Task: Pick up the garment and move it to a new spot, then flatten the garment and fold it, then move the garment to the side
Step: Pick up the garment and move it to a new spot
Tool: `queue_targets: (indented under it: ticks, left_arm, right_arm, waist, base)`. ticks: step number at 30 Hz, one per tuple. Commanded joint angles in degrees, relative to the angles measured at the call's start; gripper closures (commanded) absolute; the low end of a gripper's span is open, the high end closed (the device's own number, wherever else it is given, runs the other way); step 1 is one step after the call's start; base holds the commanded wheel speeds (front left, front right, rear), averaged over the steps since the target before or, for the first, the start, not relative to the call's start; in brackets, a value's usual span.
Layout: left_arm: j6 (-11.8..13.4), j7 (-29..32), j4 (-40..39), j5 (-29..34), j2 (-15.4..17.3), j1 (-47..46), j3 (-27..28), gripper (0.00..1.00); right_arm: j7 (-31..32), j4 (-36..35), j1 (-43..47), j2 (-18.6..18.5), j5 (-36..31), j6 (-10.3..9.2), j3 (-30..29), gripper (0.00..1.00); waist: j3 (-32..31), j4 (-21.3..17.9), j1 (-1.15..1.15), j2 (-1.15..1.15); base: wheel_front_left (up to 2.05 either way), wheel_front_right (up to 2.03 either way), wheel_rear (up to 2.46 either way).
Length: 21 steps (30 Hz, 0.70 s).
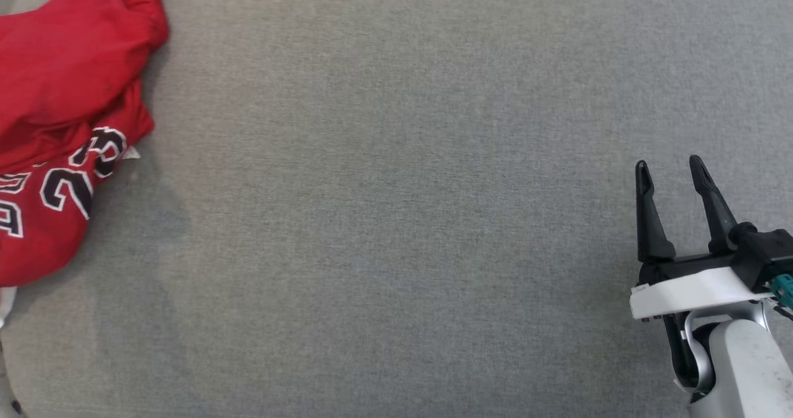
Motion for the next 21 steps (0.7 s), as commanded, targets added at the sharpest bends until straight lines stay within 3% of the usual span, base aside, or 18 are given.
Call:
queue_targets:
  ticks: [1, 13, 21]
  left_arm:
    - [-0.20, 0.84, 1.55, -0.54, 1.33, -1.86, 0.14, 0.00]
    - [-0.73, 8.75, 17.93, -1.85, 7.32, -7.71, 0.47, 0.00]
    - [-1.62, 19.97, 28.84, -4.47, 8.64, -8.49, -1.37, 0.00]
  right_arm:
    - [-0.17, -0.83, -1.08, -0.01, -0.25, -0.02, -0.29, 0.00]
    - [-0.18, -3.19, -1.28, 0.21, -0.82, -0.02, -1.79, 0.00]
    - [-0.18, -3.67, -1.02, -0.13, -0.98, -0.02, -2.05, 0.00]
  waist:
    - [5.91, -5.94, -0.01, 0.00]
    - [7.58, -9.67, -0.01, 0.00]
    - [7.56, -10.03, -0.01, 0.00]
  base:
    - [0.00, 0.00, 0.00]
    - [0.00, 0.00, 0.00]
    - [0.00, 0.00, 0.00]
